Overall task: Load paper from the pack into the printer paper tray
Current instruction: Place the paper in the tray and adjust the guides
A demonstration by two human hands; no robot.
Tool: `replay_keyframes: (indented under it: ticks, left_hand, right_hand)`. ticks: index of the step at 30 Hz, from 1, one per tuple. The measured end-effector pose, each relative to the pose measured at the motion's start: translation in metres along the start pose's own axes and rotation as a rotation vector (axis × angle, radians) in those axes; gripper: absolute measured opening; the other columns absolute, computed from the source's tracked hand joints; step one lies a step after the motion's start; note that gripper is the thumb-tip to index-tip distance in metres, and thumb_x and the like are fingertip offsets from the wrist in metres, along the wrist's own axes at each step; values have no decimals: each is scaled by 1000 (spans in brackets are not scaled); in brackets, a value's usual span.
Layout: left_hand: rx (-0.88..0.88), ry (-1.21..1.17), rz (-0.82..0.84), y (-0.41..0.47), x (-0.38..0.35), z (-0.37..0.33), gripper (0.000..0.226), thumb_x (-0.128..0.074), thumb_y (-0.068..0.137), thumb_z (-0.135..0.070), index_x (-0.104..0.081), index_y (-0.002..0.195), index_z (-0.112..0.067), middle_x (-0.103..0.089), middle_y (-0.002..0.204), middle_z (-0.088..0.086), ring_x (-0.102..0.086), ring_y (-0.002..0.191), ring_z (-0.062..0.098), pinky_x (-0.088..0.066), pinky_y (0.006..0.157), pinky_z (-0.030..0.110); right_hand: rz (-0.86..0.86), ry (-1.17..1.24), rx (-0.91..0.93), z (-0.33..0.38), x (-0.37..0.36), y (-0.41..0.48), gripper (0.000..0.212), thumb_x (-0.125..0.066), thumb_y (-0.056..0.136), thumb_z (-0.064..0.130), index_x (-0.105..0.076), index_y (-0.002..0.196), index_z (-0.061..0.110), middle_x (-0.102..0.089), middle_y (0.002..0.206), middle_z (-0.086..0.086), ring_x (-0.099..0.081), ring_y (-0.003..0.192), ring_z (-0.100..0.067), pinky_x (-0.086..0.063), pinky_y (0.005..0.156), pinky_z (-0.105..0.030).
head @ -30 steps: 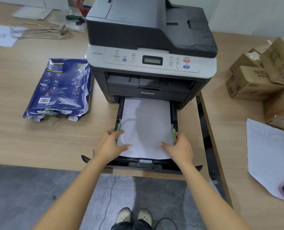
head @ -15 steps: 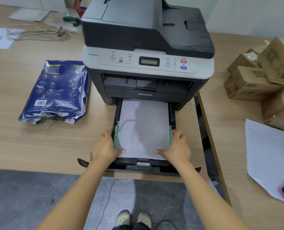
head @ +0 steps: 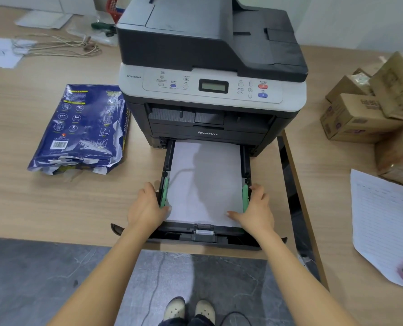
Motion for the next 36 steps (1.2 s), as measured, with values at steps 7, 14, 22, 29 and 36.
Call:
replay_keyframes:
  ticks: [7, 14, 22, 29, 36]
  left_hand:
    - [-42, 60, -75, -4, 1, -10, 36, -62, 83, -19, -42, 109, -3, -51, 112, 18, -60, 86, 42, -40, 58, 39]
    - [-80, 140, -85, -7, 2, -1, 30, -52, 91, -35, -49, 102, -7, -48, 105, 14, -47, 66, 31, -44, 57, 36]
    - [-137, 148, -57, -10, -1, -5, 26, -47, 94, -27, -53, 97, -3, -46, 105, 13, -56, 71, 35, -51, 60, 39]
    - [-156, 158, -69, -8, -2, -4, 24, -47, 93, -24, -54, 92, -2, -47, 105, 13, -50, 64, 31, -42, 55, 33]
    - [-169, 200, -89, -8, -1, -5, 24, -46, 94, -26, -54, 94, -3, -48, 104, 13, -44, 61, 30, -41, 56, 33]
  right_hand:
    - [-29, -50, 18, 3, 8, -1, 73, -76, 74, 34, -33, 128, 13, -46, 123, -14, -57, 101, -31, -48, 69, -37]
    - [-10, -210, 61, -5, 8, -7, 28, -45, 95, 33, -50, 108, 8, -66, 96, -12, -58, 73, -25, -44, 55, -31]
    - [7, -177, 89, -9, 3, -8, 22, -42, 96, 25, -50, 84, 9, -62, 82, -11, -57, 67, -26, -36, 50, -30]
    - [6, -243, 108, -8, 0, -6, 28, -38, 98, 23, -57, 96, 3, -65, 92, -14, -52, 68, -24, -32, 50, -29]
    - [7, -258, 130, -8, -1, -7, 27, -37, 99, 23, -56, 98, 3, -64, 93, -13, -52, 69, -24, -36, 55, -30]
Point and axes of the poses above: each hand's wrist, its own y-axis towards the middle knuckle, its own x-axis out of the back of the hand, z = x × y, the point moved 6 cm from there along y, towards the middle knuckle
